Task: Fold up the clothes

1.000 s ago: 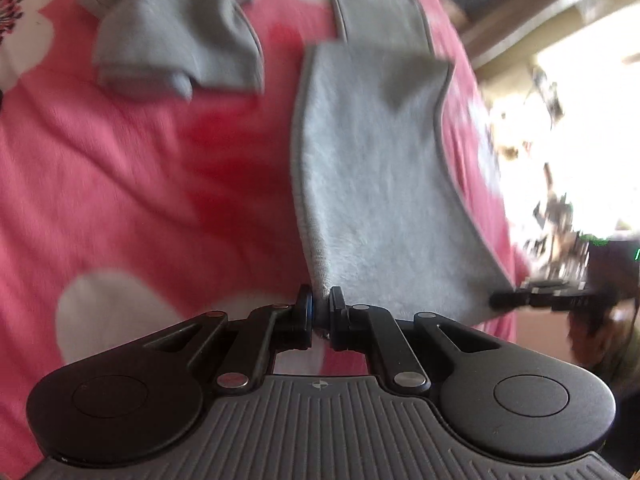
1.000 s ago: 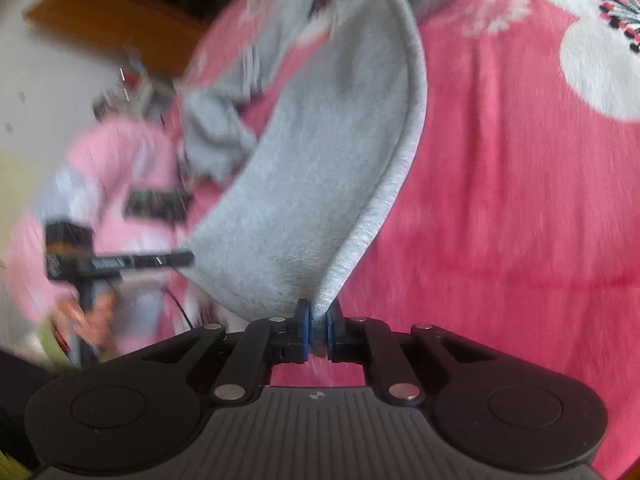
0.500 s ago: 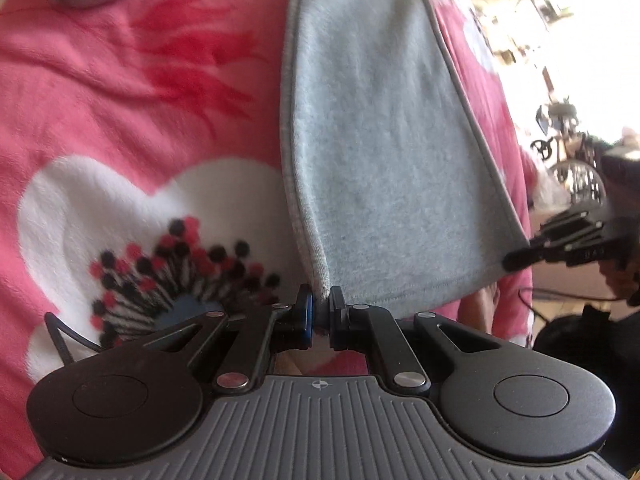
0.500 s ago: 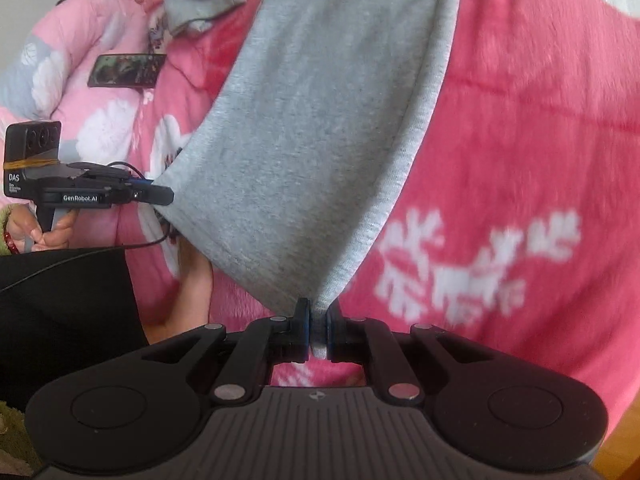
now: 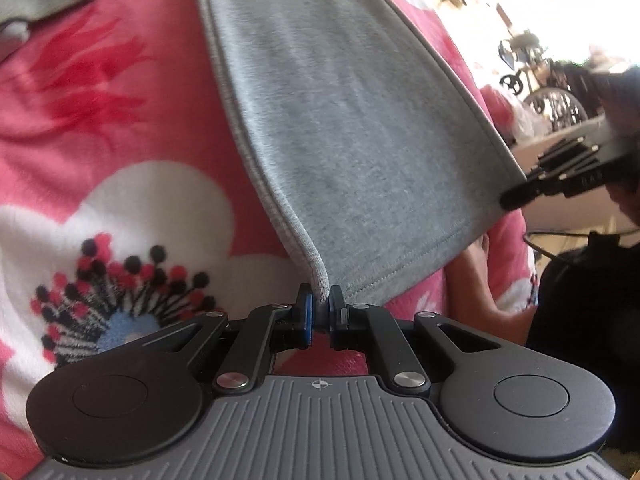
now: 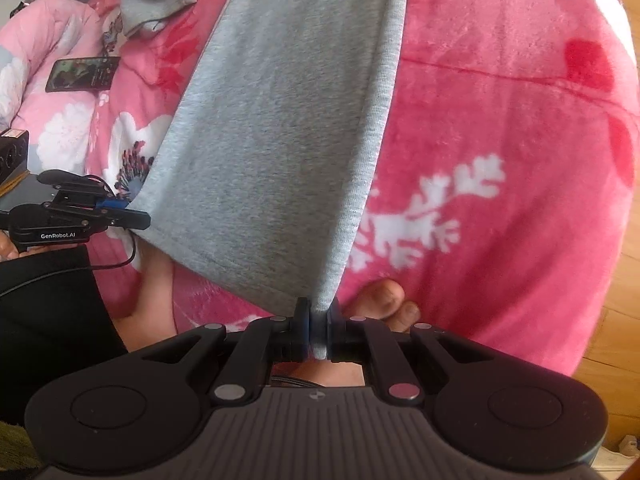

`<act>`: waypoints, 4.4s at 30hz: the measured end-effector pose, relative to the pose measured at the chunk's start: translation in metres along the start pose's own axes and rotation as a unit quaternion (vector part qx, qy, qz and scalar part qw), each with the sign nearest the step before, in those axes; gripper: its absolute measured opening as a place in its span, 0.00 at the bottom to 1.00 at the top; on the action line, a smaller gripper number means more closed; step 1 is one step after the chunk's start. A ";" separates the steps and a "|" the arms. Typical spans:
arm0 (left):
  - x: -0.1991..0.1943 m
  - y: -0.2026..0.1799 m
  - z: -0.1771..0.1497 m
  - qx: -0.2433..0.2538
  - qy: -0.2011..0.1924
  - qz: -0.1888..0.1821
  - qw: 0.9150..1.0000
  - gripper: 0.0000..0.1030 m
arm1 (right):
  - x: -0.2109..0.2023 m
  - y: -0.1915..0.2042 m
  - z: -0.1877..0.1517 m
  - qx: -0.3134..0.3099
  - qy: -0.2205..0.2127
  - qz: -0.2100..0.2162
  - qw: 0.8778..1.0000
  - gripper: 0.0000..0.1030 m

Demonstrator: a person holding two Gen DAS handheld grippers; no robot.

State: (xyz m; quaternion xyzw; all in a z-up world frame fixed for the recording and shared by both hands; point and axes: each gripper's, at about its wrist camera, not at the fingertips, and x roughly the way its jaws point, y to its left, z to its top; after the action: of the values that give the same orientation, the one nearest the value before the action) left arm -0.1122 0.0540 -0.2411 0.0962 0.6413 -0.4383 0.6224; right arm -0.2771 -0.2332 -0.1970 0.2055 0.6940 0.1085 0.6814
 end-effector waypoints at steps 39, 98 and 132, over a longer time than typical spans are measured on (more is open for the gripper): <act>-0.054 -0.004 0.019 0.104 -0.086 0.106 0.985 0.25 | -0.035 0.039 0.084 -0.254 -0.192 -0.214 0.923 0.15; 0.021 -0.003 0.064 0.132 -0.061 -0.023 0.989 0.52 | 0.007 -0.010 0.216 -0.336 -0.078 -0.103 0.933 0.15; 0.023 0.001 0.064 0.114 -0.041 -0.032 0.992 0.52 | 0.034 0.034 0.464 -0.220 -0.342 -0.124 0.905 0.16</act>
State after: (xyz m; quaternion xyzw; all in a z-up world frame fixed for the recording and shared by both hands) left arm -0.0703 0.0016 -0.2513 0.1279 0.5642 -0.5314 0.6188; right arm 0.1872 -0.2481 -0.2355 -0.0128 0.3967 0.0963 0.9128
